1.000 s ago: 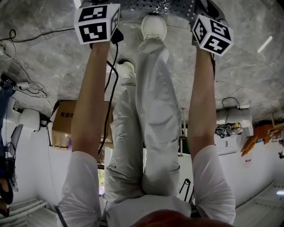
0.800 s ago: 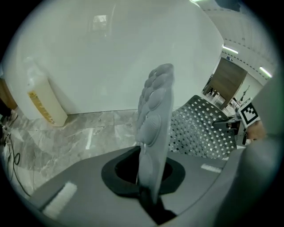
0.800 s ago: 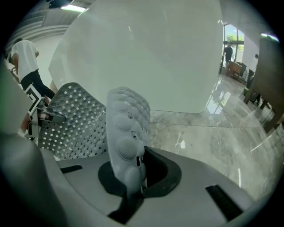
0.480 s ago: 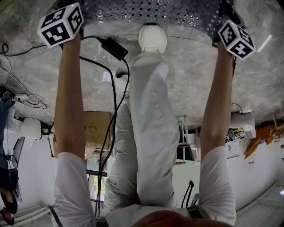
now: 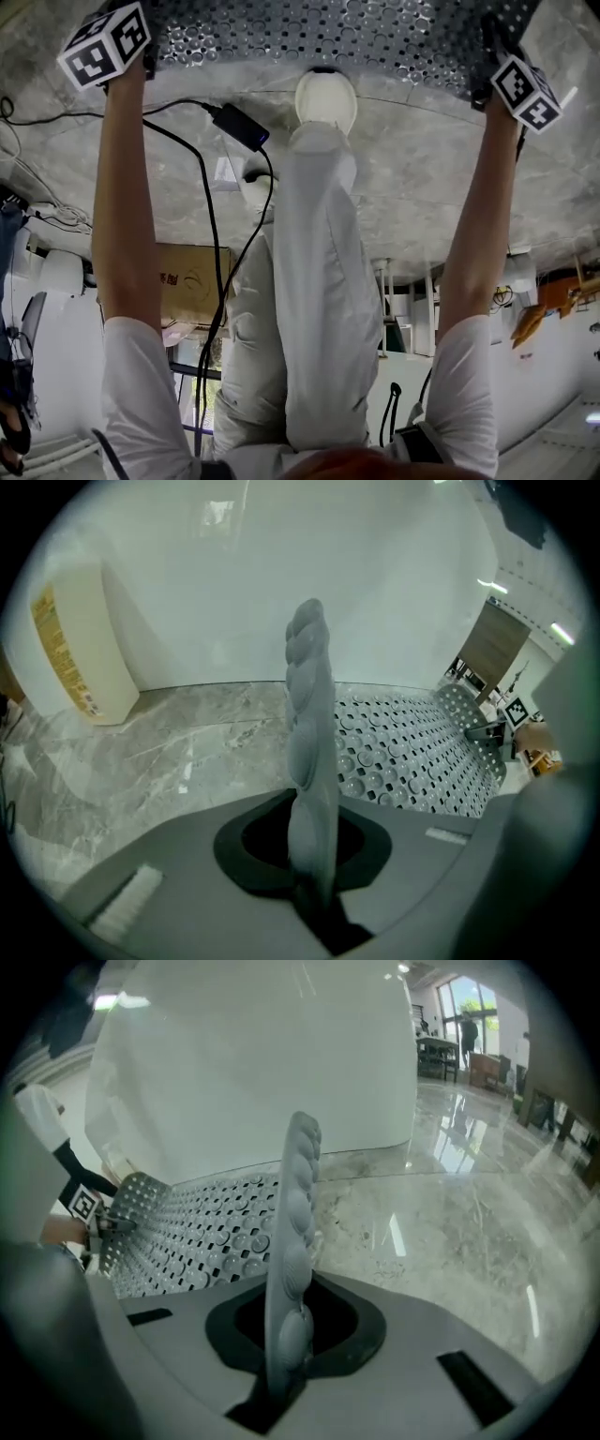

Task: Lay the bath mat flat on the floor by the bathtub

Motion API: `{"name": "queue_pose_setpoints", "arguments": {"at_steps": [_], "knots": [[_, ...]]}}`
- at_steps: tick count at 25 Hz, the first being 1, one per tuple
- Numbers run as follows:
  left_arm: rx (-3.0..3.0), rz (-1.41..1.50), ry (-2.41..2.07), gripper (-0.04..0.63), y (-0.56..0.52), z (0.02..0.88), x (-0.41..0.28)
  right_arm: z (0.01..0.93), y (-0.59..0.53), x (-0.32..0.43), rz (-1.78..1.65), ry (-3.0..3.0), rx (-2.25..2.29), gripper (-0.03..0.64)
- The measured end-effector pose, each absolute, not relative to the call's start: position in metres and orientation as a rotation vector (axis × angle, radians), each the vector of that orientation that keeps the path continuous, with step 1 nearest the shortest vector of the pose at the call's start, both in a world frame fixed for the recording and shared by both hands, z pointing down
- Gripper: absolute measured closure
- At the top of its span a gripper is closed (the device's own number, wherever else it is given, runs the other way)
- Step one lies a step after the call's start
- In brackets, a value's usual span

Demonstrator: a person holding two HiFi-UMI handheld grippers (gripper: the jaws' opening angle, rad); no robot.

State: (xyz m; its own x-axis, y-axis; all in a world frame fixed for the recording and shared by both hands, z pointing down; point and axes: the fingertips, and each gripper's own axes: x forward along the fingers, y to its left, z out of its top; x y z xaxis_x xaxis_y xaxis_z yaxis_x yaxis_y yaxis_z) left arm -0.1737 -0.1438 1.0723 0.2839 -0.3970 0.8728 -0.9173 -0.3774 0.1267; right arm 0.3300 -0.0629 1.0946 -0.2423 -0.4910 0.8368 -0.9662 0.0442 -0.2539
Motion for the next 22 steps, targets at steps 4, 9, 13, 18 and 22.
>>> {"name": "queue_pose_setpoints", "arguments": {"at_steps": [4, 9, 13, 18, 22], "knots": [[1.941, 1.009, -1.044, 0.562, -0.147, 1.084, -0.178, 1.098, -0.064, 0.335, 1.39, -1.945, 1.397, 0.569], [1.977, 0.879, -0.91, 0.537, -0.146, 1.09, -0.184, 1.1, -0.061, 0.338, 1.541, -2.023, 1.324, 0.554], [1.975, 0.806, -0.806, 0.524, -0.149, 1.084, -0.184, 1.091, -0.073, 0.346, 1.645, -2.029, 1.374, 0.551], [1.974, 0.772, -0.708, 0.498, -0.148, 1.086, -0.18, 1.086, -0.079, 0.35, 1.576, -2.089, 1.356, 0.383], [2.003, 0.748, -0.6, 0.375, -0.14, 1.072, -0.177, 1.08, -0.09, 0.366, 1.471, -2.009, 1.398, 0.264]]}}
